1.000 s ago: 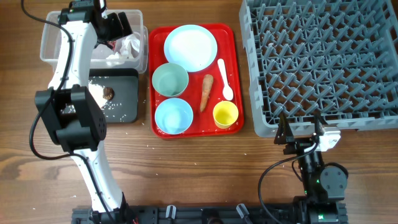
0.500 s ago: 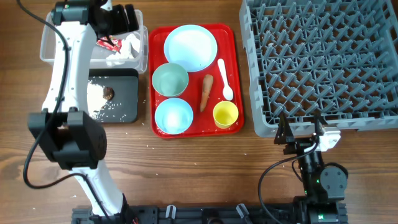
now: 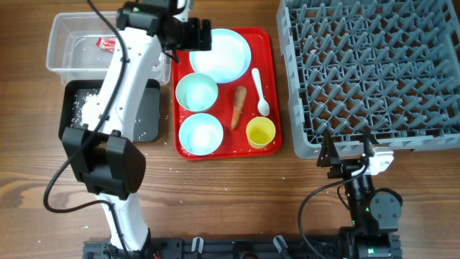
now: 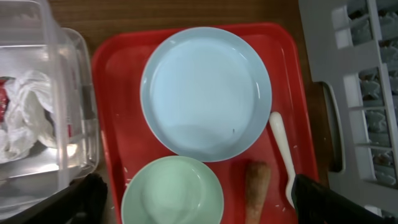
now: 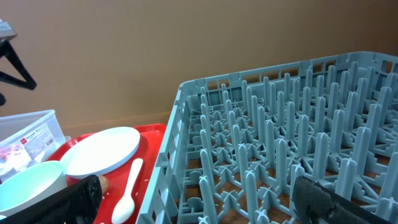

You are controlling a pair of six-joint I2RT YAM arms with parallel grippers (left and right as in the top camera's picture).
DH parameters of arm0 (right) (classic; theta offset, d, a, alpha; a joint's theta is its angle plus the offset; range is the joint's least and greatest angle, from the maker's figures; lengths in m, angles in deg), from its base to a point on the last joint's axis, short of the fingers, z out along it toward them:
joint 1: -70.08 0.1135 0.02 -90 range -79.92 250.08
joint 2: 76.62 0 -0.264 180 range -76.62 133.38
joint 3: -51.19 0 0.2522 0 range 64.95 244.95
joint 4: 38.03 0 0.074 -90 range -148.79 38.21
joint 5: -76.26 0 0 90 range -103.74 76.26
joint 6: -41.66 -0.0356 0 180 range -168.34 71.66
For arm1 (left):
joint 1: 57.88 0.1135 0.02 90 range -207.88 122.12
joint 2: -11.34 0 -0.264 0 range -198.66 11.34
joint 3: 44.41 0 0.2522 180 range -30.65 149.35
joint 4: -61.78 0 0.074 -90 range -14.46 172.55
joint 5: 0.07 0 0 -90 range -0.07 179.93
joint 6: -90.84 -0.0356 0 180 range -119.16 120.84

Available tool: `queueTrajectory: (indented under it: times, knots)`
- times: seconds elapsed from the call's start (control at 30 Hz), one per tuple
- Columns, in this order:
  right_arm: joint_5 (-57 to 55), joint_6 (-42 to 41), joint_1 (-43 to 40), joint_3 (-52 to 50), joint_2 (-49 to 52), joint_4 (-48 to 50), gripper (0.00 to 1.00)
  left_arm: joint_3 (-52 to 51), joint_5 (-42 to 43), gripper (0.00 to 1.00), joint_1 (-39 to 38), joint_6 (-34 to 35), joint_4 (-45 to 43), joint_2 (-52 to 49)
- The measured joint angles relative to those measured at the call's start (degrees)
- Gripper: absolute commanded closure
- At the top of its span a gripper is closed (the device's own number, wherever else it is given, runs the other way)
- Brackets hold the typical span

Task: Sort waste into correct bins and load items into the dishwasher rack
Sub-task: 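Move the left gripper to the yellow cup and grasp it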

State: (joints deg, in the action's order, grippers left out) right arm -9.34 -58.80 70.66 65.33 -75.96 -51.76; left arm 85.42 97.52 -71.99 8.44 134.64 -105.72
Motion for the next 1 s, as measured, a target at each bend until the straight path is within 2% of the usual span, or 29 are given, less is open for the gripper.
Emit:
queueTrajectory:
  times: [0.07, 0.2, 0.27, 0.3, 0.7, 0.77, 0.83, 0.9, 1.0]
  knots:
    - [0.0, 0.0, 0.0, 0.0, 0.0, 0.0, 0.0, 0.0, 0.0, 0.12, -0.8, 0.0, 1.4, 0.0]
    - [0.0, 0.0, 0.0, 0.0, 0.0, 0.0, 0.0, 0.0, -0.1, 0.33, -1.7, -0.2, 5.7, 0.0]
    - [0.0, 0.0, 0.0, 0.0, 0.0, 0.0, 0.0, 0.0, -0.3, 0.46, -2.4, -0.4, 8.3, 0.0]
    - [0.0, 0.0, 0.0, 0.0, 0.0, 0.0, 0.0, 0.0, -0.2, 0.49, -2.8, -0.3, 9.6, 0.0]
    - [0.0, 0.0, 0.0, 0.0, 0.0, 0.0, 0.0, 0.0, 0.0, 0.51, -8.3, -0.4, 11.2, 0.0]
    - [0.0, 0.0, 0.0, 0.0, 0.0, 0.0, 0.0, 0.0, 0.4, 0.58, -8.3, -0.4, 11.4, 0.0]
    - [0.0, 0.0, 0.0, 0.0, 0.0, 0.0, 0.0, 0.0, 1.4, 0.6, -8.3, -0.4, 12.3, 0.0]
    - [0.0, 0.0, 0.0, 0.0, 0.0, 0.0, 0.0, -0.4, 3.3, 0.54, -8.3, -0.4, 13.7, 0.0]
    - [0.0, 0.0, 0.0, 0.0, 0.0, 0.0, 0.0, -1.3, 5.5, 0.37, -8.6, -0.6, 16.1, 0.0]
